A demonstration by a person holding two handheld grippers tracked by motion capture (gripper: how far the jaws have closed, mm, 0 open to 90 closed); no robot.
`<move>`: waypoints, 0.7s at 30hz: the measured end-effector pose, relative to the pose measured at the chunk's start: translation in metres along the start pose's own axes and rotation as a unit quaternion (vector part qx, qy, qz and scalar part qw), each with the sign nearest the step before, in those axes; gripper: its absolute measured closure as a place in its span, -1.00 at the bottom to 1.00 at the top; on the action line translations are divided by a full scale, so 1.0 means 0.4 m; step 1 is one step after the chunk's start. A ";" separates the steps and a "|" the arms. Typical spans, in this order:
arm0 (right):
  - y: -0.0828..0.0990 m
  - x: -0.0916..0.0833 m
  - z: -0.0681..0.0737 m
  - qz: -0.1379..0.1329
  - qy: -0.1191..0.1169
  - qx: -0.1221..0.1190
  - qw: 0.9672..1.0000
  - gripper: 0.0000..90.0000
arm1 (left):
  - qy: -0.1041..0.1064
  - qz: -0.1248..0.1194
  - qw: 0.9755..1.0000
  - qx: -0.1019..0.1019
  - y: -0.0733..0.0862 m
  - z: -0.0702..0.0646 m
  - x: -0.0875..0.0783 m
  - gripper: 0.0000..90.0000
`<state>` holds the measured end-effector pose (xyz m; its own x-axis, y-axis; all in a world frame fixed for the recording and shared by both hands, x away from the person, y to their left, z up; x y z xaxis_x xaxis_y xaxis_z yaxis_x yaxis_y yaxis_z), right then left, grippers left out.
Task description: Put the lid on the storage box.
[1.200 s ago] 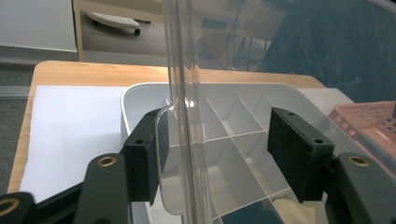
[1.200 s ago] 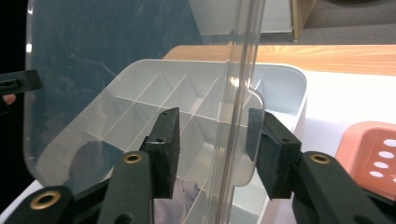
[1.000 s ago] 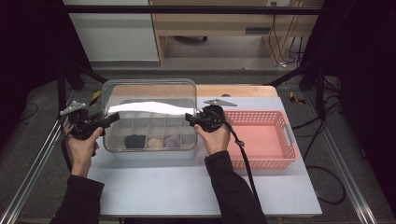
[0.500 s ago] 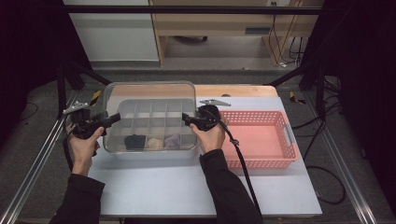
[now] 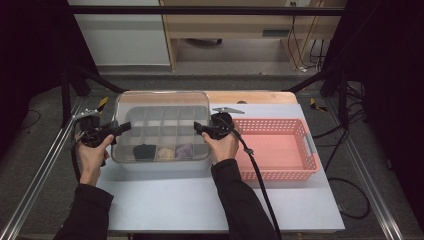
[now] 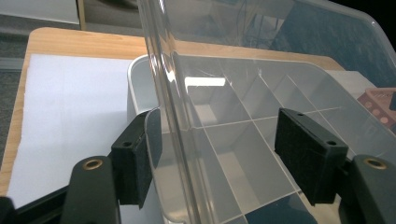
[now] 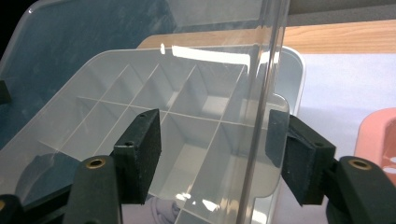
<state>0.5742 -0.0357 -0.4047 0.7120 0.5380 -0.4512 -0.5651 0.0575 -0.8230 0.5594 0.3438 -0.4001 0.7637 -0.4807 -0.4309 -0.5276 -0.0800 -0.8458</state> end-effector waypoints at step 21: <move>0.017 0.031 -0.008 0.017 0.015 0.023 0.999 -0.25 | -0.004 0.025 1.000 -0.017 0.010 0.019 0.046 -0.39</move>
<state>0.5804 -0.0313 -0.4171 0.7034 0.5147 -0.4903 -0.6081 0.0786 -0.7899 0.5741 0.3414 -0.4136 0.7391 -0.4776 -0.4750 -0.5773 -0.0859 -0.8120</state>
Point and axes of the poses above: each handheld gripper's, and its own axes: x roughly forward along the jaws, y roughly out of its underside, z roughly to its left, the point moved 1 cm from there along x, roughly forward along the jaws, and after that the axes turned 2 degrees about -z, right-handed, at the moved point
